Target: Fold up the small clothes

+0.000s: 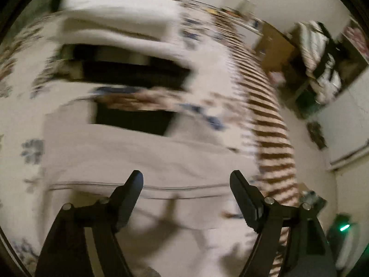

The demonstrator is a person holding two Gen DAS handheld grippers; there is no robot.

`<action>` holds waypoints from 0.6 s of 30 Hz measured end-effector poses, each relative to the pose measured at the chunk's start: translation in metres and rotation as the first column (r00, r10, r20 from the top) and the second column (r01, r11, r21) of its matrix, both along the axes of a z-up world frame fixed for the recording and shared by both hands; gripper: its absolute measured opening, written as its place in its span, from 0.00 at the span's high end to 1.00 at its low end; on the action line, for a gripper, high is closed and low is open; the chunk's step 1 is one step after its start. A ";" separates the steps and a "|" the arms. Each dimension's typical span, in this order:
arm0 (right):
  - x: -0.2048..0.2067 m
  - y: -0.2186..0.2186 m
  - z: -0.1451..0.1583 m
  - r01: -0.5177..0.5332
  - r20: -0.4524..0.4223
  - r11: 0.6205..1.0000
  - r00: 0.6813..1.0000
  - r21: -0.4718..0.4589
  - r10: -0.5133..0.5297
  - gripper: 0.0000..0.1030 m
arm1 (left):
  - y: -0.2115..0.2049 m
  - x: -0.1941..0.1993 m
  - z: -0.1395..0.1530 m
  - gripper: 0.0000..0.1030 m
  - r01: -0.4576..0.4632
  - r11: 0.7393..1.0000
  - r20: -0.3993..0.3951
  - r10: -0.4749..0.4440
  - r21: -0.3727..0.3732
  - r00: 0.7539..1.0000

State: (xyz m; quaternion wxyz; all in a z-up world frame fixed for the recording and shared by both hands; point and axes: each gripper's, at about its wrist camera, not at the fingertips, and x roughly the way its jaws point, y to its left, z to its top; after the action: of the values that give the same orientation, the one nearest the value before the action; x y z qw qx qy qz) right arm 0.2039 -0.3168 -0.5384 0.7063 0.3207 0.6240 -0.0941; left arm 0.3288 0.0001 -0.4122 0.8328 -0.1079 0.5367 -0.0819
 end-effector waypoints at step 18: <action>0.146 0.080 -0.017 0.126 0.065 0.970 0.988 0.210 -0.143 0.21 | 0.170 0.027 -0.098 0.24 -0.216 0.915 -0.112 0.268 0.342 0.957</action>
State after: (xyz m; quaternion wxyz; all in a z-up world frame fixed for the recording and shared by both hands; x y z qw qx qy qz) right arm 0.3498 -0.2370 -0.5556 0.6858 0.4370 0.5785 -0.0641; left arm 0.3557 0.1697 -0.5104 0.7980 -0.0403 0.5891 0.1206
